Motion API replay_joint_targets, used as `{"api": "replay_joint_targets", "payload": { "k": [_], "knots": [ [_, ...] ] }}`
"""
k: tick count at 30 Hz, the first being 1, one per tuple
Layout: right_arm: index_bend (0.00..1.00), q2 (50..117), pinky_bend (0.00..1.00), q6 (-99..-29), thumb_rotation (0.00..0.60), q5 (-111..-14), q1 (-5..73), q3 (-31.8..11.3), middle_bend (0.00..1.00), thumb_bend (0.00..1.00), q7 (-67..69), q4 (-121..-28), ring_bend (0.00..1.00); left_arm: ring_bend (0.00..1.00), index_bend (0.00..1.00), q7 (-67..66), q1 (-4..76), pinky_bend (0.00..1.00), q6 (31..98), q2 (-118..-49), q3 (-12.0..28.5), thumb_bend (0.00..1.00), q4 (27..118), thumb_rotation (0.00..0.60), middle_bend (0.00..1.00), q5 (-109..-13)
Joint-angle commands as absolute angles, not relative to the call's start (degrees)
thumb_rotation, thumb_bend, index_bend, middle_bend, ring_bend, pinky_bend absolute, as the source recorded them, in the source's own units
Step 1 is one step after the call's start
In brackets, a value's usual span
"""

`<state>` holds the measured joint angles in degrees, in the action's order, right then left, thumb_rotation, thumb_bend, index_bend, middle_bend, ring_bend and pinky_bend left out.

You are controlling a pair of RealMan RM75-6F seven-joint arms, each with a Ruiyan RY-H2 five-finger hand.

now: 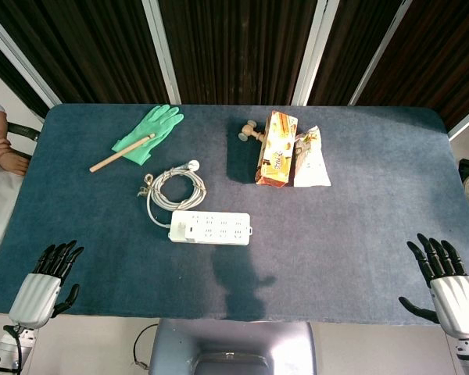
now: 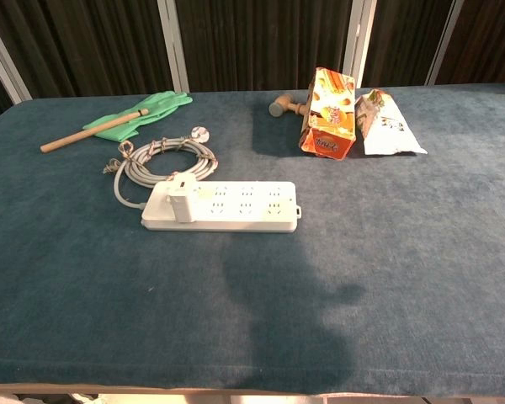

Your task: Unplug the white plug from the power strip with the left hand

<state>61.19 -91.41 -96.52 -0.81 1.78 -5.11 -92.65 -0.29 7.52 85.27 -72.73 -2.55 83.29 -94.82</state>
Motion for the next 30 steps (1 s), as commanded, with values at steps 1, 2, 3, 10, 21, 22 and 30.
{"api": "replay_joint_targets", "payload": {
  "k": [1,2,3,10,21,22,30],
  "knots": [
    [0.0,61.23,0.0,-91.27,0.6,-96.48,-0.77,1.76,0.0,0.25,-5.06,-92.72,0.0,0.0,0.0,-0.25,7.68,0.06,85.1,-73.04,-2.72,0.47,83.06,0.6,0.0,-95.17],
    [0.0,61.26,0.0,-91.24,0.6,-96.49,-0.75,1.74,0.0,0.25,-5.1,-92.74,0.0,0.0,0.0,-0.18,7.78,0.06,84.94,-73.24,-2.81,0.47,82.93,0.6,0.0,-95.3],
    [0.0,61.32,0.0,-91.24,0.6,-96.49,-0.74,1.71,0.0,0.25,-5.16,-92.75,0.0,0.0,0.0,0.01,7.98,0.06,84.74,-73.52,-2.93,0.47,82.77,0.6,0.0,-95.62],
    [0.0,62.62,0.0,-89.65,0.6,-96.42,0.05,1.51,0.0,0.25,-7.23,-92.52,0.0,0.05,0.0,2.68,11.35,0.27,82.81,-80.03,-2.55,0.45,80.1,0.6,0.0,-99.01],
    [0.0,63.01,0.0,-87.6,0.6,-96.24,1.1,1.6,0.0,0.25,-7.93,-93.09,0.0,0.77,0.0,-7.59,21.3,0.94,73.61,-94.08,6.95,0.44,77.82,0.6,0.07,-92.78],
    [0.0,62.93,0.0,-87.37,0.6,-96.09,1.19,1.58,0.0,0.25,-7.86,-93.08,0.0,0.8,0.0,-8.11,21.99,0.96,72.76,-94.96,7.48,0.44,77.41,0.6,0.06,-92.01],
    [0.0,62.51,0.0,-85.6,0.6,-95.47,1.96,1.74,0.0,0.25,-7.56,-93.28,0.0,0.85,0.0,-15.56,27.26,1.0,66.05,-100.86,11.21,0.42,74.54,0.6,0.03,-84.81]
  ]
}}
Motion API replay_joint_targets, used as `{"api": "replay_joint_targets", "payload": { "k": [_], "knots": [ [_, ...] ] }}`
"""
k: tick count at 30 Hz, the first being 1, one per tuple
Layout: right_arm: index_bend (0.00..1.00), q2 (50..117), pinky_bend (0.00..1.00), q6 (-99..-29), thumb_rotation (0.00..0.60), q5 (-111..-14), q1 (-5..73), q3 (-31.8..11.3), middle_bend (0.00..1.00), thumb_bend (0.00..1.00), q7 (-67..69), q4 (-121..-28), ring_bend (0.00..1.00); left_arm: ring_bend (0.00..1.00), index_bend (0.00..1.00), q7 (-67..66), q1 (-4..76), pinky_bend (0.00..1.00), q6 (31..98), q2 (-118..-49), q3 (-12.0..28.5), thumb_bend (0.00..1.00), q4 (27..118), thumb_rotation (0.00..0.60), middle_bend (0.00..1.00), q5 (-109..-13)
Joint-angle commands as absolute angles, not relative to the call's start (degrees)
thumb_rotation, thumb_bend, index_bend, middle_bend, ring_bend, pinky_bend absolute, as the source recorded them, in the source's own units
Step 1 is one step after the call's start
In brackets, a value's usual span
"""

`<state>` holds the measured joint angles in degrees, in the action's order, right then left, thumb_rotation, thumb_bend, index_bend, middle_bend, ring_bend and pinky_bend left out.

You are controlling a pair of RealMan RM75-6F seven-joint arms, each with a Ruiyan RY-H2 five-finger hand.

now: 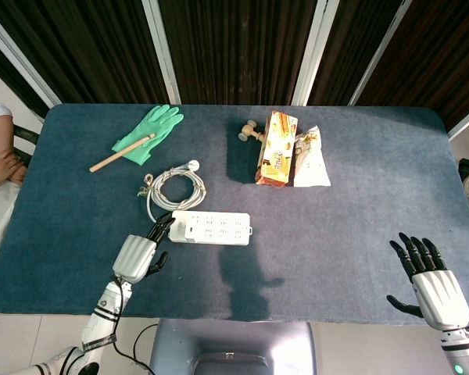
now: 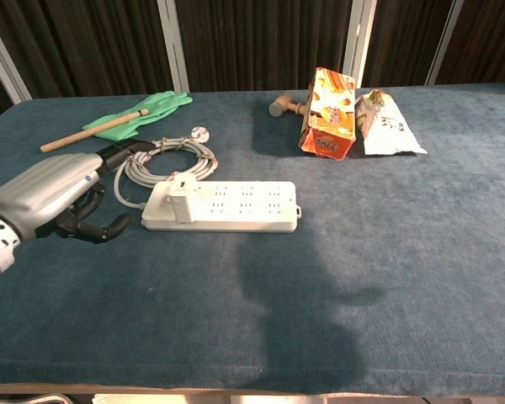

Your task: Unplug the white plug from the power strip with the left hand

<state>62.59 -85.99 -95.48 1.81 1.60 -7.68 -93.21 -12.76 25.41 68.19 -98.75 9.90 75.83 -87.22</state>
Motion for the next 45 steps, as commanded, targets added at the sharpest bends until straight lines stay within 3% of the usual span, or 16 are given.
{"api": "replay_joint_targets", "payload": {
  "k": [1,14,37,45],
  "knots": [
    [0.0,62.35,0.0,-85.13,0.6,-95.57,2.14,1.96,0.0,0.25,-7.31,-93.38,0.0,0.85,0.0,-16.96,27.9,1.0,65.24,-101.74,11.58,0.42,73.92,0.6,0.03,-83.72],
    [0.0,61.8,0.0,-83.94,0.6,-95.89,2.74,2.68,0.0,0.25,-6.27,-93.59,0.0,0.86,0.01,-24.15,32.57,1.0,62.28,-107.82,13.11,0.4,72.69,0.6,0.07,-77.46],
    [0.0,60.24,0.0,-83.75,0.6,-96.9,3.12,3.7,0.0,0.25,-3.48,-93.81,0.0,0.86,0.03,-31.64,36.0,1.0,66.98,-116.64,11.92,0.37,60.97,0.6,0.11,-77.28],
    [0.0,59.92,0.0,-83.52,0.6,-97.19,3.27,4.0,0.0,0.25,-3.05,-93.77,0.0,0.87,0.1,-32.27,36.75,1.0,68.19,-119.02,12.62,0.36,56.79,0.6,0.2,-76.71]
  ]
}}
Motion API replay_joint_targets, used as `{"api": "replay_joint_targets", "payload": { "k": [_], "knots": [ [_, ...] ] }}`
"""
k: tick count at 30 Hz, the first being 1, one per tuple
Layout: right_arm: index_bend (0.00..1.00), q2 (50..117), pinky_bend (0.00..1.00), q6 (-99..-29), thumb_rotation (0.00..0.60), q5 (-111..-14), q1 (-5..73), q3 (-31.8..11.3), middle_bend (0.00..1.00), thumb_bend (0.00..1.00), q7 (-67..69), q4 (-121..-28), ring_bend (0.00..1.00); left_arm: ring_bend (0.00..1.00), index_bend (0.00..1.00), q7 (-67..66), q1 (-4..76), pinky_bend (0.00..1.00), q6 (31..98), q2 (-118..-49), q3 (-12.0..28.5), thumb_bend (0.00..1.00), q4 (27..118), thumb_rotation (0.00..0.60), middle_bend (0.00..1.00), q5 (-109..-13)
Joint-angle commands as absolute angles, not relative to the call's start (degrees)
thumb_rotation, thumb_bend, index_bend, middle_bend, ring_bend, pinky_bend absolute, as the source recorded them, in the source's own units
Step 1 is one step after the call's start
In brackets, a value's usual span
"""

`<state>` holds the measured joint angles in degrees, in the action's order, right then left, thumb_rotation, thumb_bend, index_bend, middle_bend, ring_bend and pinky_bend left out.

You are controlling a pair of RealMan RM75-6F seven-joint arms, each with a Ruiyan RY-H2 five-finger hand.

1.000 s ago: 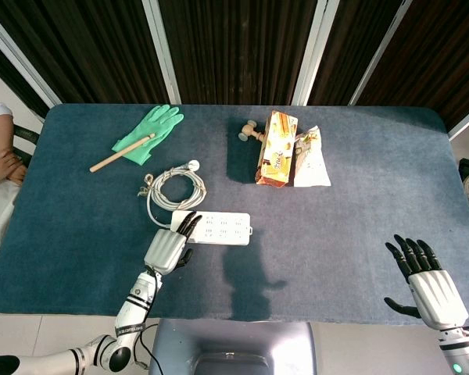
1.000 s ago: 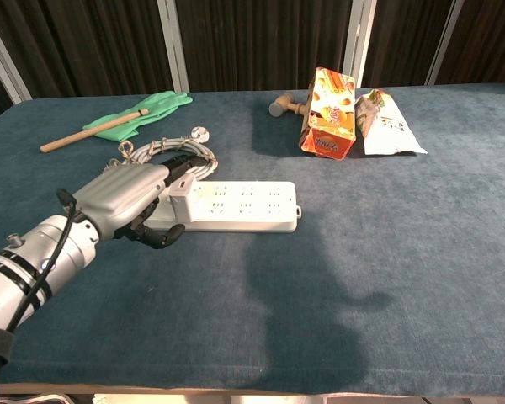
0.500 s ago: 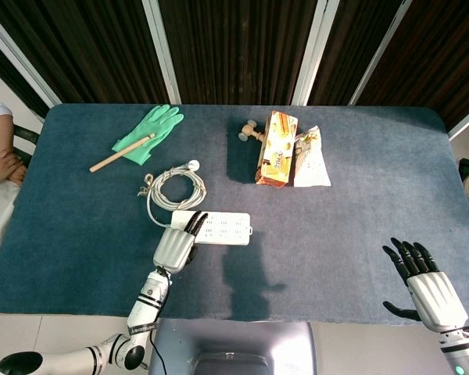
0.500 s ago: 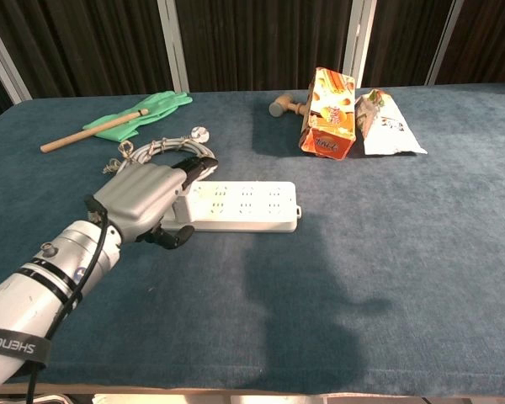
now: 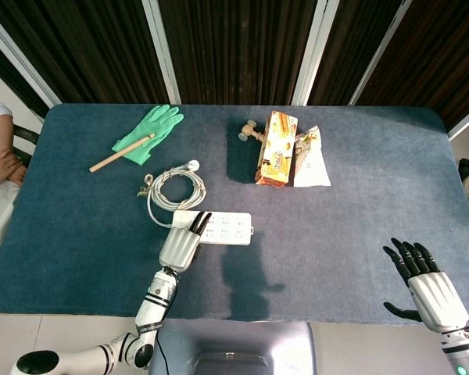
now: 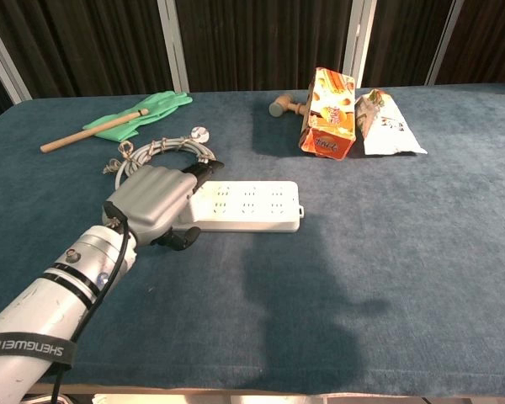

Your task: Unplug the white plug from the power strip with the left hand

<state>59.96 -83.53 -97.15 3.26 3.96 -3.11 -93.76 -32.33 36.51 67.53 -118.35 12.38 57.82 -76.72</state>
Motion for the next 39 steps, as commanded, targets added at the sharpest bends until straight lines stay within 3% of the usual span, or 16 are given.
{"api": "replay_joint_targets", "payload": {
  "k": [1,8,19,29,39],
  "knots": [
    [0.0,59.89,0.0,-83.51,0.6,-97.22,3.28,4.03,0.0,0.25,-2.99,-93.76,0.0,0.87,0.13,-32.09,36.79,1.0,68.4,-119.22,12.61,0.36,56.36,0.6,0.22,-76.8],
    [0.0,59.78,0.0,-83.47,0.6,-97.34,3.32,4.17,0.0,0.25,-2.83,-93.78,0.0,0.88,0.24,-31.13,36.99,1.0,68.85,-119.79,12.4,0.36,55.15,0.6,0.3,-76.99],
    [0.0,59.7,0.0,-83.33,0.6,-97.69,3.42,4.46,0.0,0.25,-2.87,-93.8,0.0,0.89,0.27,-31.65,37.02,1.0,69.16,-119.19,11.87,0.36,56.53,0.6,0.33,-77.17],
    [0.0,61.89,0.0,-83.33,0.6,-101.13,4.47,4.73,0.0,0.25,-5.14,-92.3,0.0,0.89,0.39,-32.65,37.54,1.0,69.0,-118.29,11.93,0.39,58.46,0.6,0.48,-77.24],
    [0.0,63.9,0.0,-79.95,0.6,-105.93,7.81,4.62,0.0,0.25,-12.67,-95.64,0.0,0.89,0.41,-34.68,37.91,1.0,69.12,-116.72,12.34,0.39,61.73,0.6,0.55,-76.95]
  ]
}}
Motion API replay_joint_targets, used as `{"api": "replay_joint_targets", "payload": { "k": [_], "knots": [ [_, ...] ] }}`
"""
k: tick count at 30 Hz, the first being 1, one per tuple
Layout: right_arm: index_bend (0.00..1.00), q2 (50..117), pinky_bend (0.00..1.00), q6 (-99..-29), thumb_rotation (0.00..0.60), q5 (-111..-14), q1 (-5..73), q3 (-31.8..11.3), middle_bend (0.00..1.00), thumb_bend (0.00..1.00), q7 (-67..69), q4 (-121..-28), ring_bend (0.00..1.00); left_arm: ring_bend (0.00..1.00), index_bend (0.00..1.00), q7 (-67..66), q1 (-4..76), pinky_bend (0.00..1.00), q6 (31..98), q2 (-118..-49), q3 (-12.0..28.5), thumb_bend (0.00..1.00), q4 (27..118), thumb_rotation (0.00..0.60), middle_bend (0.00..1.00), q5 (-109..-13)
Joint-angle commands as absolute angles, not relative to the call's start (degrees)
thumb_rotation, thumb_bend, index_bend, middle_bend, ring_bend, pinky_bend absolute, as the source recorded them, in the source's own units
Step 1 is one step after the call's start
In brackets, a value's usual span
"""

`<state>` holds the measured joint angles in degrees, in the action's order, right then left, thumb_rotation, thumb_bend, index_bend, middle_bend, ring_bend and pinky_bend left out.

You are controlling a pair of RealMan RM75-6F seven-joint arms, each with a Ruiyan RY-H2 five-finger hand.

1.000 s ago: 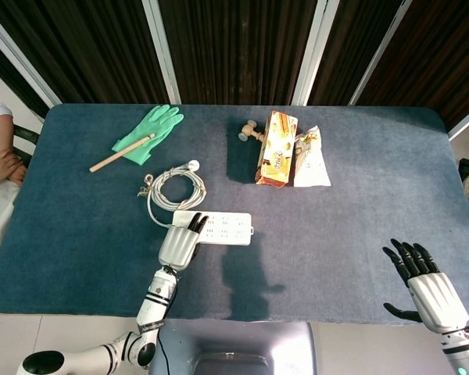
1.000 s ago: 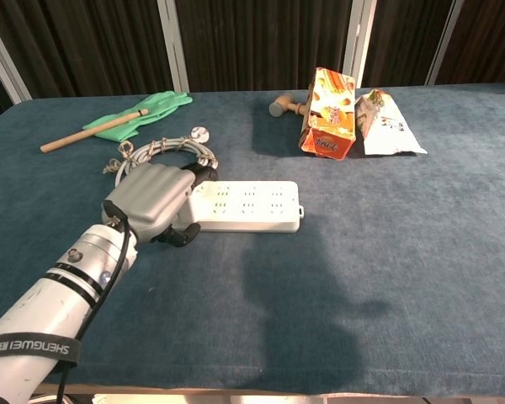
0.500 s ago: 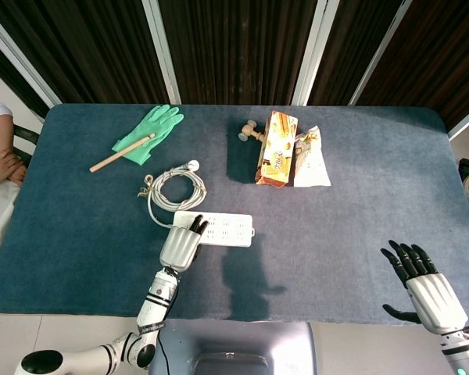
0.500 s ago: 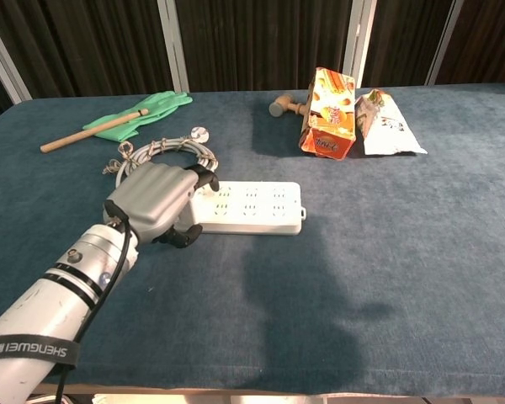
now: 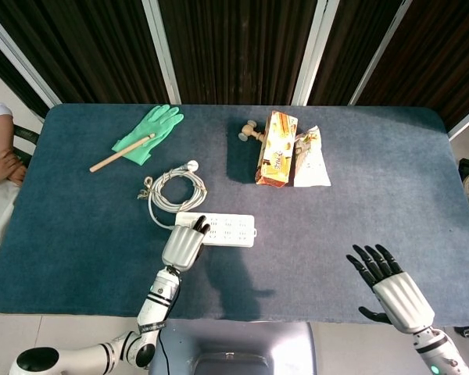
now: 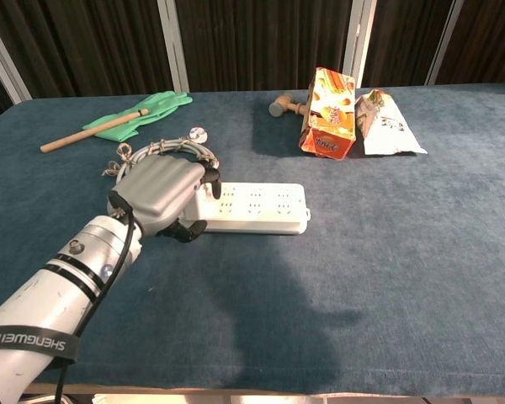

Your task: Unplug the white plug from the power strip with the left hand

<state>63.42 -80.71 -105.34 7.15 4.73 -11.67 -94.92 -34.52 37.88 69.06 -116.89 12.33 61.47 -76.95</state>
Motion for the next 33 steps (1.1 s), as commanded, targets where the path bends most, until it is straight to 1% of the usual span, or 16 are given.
{"api": "replay_joint_targets", "payload": {
  "k": [1,3,6,9,14,19,22,26,29,33],
  "knots": [
    [0.0,63.97,0.0,-79.78,0.6,-106.06,7.95,4.6,0.0,0.25,-12.93,-95.75,0.0,0.89,0.41,-34.73,37.91,1.0,69.11,-116.65,12.32,0.4,61.84,0.6,0.56,-76.94],
    [0.0,64.46,0.01,-78.84,0.6,-106.82,8.78,4.43,0.0,0.25,-14.18,-96.12,0.0,0.89,0.42,-34.89,37.85,1.0,69.12,-116.36,12.22,0.4,62.37,0.6,0.59,-76.92],
    [0.0,65.83,0.02,-75.18,0.6,-106.49,10.82,3.65,0.0,0.25,-17.61,-97.07,0.0,0.89,0.43,-35.44,37.62,1.0,68.32,-115.35,11.67,0.4,63.92,0.6,0.63,-76.46],
    [0.0,66.08,0.02,-74.13,0.6,-105.07,11.09,3.44,0.0,0.25,-18.56,-97.78,0.0,0.89,0.45,-35.38,37.56,1.0,68.12,-114.59,11.44,0.4,65.39,0.6,0.69,-76.43],
    [0.0,67.25,0.02,-73.23,0.6,-105.03,12.38,2.99,0.0,0.25,-18.49,-97.07,0.0,0.88,0.5,-35.14,37.65,1.0,67.7,-114.28,11.32,0.43,65.92,0.6,0.75,-76.12],
    [0.0,70.21,0.04,-71.22,0.6,-105.16,15.91,0.8,0.0,0.25,-17.41,-95.0,0.0,0.88,0.52,-34.4,37.75,1.0,67.55,-114.13,11.13,0.47,65.93,0.6,0.76,-76.16],
    [0.0,71.92,0.04,-67.79,0.6,-104.43,18.83,-0.76,0.0,0.26,-19.24,-93.82,0.0,0.88,0.52,-34.11,37.88,1.0,67.56,-114.13,11.06,0.47,66.02,0.6,0.76,-76.29],
    [0.0,75.53,0.04,-62.45,0.6,-101.92,23.0,-3.31,0.01,0.31,-22.64,-90.96,0.0,0.88,0.52,-33.68,37.97,1.0,67.62,-114.08,10.87,0.47,66.16,0.6,0.76,-76.53],
    [0.0,78.73,0.06,-61.5,0.6,-101.42,25.05,-4.4,0.02,0.39,-23.39,-88.39,0.0,0.88,0.52,-33.5,37.98,1.0,67.98,-113.95,10.95,0.47,66.35,0.6,0.76,-76.67],
    [0.01,82.09,0.08,-60.46,0.6,-100.19,26.84,-4.97,0.03,0.43,-23.71,-85.35,0.0,0.88,0.52,-33.14,37.97,1.0,68.16,-113.75,11.09,0.47,66.25,0.6,0.76,-76.63]
  ]
}}
